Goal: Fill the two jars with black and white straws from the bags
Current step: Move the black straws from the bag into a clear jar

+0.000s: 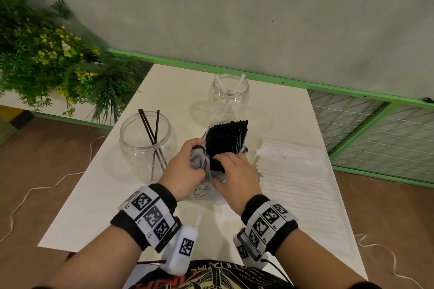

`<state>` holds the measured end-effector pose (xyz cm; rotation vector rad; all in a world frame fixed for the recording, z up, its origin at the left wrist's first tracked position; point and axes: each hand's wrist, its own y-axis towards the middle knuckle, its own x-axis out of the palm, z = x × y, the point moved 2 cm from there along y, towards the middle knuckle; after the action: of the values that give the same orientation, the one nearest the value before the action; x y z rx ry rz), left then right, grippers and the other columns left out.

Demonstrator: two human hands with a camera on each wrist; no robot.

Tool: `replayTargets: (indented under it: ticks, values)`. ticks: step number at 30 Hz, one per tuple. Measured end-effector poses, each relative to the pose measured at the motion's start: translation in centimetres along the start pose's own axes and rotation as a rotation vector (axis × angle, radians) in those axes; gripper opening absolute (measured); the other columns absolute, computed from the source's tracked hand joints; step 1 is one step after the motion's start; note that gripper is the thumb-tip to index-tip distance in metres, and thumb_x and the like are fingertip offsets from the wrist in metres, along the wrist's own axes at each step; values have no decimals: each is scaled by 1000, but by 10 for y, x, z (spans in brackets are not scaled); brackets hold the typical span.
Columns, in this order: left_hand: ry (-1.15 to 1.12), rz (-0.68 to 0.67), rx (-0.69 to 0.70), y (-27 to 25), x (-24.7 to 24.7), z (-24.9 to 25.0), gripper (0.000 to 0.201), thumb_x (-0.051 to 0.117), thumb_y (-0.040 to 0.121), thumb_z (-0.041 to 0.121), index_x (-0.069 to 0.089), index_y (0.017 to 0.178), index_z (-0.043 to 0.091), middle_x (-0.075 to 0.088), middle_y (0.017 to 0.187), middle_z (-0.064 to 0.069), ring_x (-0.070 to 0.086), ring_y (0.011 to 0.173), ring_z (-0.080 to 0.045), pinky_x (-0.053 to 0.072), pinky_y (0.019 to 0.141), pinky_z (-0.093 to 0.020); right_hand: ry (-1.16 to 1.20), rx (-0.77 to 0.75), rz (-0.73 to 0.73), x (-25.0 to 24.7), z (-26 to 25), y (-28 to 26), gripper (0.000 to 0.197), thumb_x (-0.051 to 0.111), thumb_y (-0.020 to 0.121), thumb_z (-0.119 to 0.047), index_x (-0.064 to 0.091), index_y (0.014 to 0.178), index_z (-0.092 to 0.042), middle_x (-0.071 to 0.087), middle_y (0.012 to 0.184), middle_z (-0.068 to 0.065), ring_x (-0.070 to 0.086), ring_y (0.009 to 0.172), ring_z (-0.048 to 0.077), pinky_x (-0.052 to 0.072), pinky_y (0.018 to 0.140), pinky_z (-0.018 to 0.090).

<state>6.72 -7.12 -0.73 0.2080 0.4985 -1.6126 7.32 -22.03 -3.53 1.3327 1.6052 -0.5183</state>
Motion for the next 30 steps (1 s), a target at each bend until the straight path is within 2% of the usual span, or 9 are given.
replayTargets:
  ticks: [6,9,11,13,15,18,20,26,30]
  values:
    - [-87,30,-21,1,-2,-3,58,50,80,-6,46,121,34,62,98,0,60,61,-8,50,56,-20,70,78,-55,3,2,4,44,67,81,-32,60,122,-17,58,114,1,45,106,23,41,91,34]
    - [-186,33,-139,2,0,2,38,64,75,28,51,110,36,64,99,-4,64,83,-17,55,79,-36,79,64,-38,6,1,1,52,54,77,-48,61,119,-18,57,109,0,45,99,22,42,86,33]
    - [-130,44,-140,5,1,5,38,70,77,45,50,106,29,63,94,-1,63,85,-17,51,73,-31,87,56,-11,9,-1,-1,56,48,73,-53,62,114,-17,56,104,0,45,94,21,42,82,32]
    - [-64,74,-111,8,1,9,30,67,83,37,49,103,23,62,87,0,60,78,-14,42,61,-22,91,61,10,12,-2,-2,55,49,72,-53,62,113,-18,56,103,-1,46,93,20,44,80,33]
    - [-56,89,-99,10,-1,9,19,62,86,22,50,101,20,62,88,-1,58,73,-13,40,59,-21,99,73,9,14,-2,-2,56,49,72,-53,62,115,-19,56,106,-2,47,97,21,46,82,35]
    - [-119,74,-130,9,-1,8,20,57,79,20,53,96,28,65,91,-7,64,71,-27,55,69,-40,119,89,5,13,-1,-3,58,47,72,-53,62,117,-19,57,109,-2,48,101,21,46,85,36]
    - [-158,68,-133,6,-2,6,23,56,73,22,54,93,34,66,93,-7,66,75,-34,56,75,-51,140,92,7,13,-1,-2,58,47,73,-53,62,117,-18,58,109,-2,49,101,21,45,87,34]
    - [-183,50,-82,3,-5,5,37,50,85,-1,47,108,28,61,98,-3,60,79,-15,52,76,-35,223,86,-9,14,1,1,49,66,80,-36,57,125,-20,54,106,-2,48,100,20,43,87,32]
    - [-110,-19,-20,3,-11,5,46,49,83,-2,41,114,31,62,104,-6,64,85,-24,53,79,-39,192,81,-60,15,0,6,52,68,81,-35,53,130,-23,50,110,0,45,103,22,42,90,33]
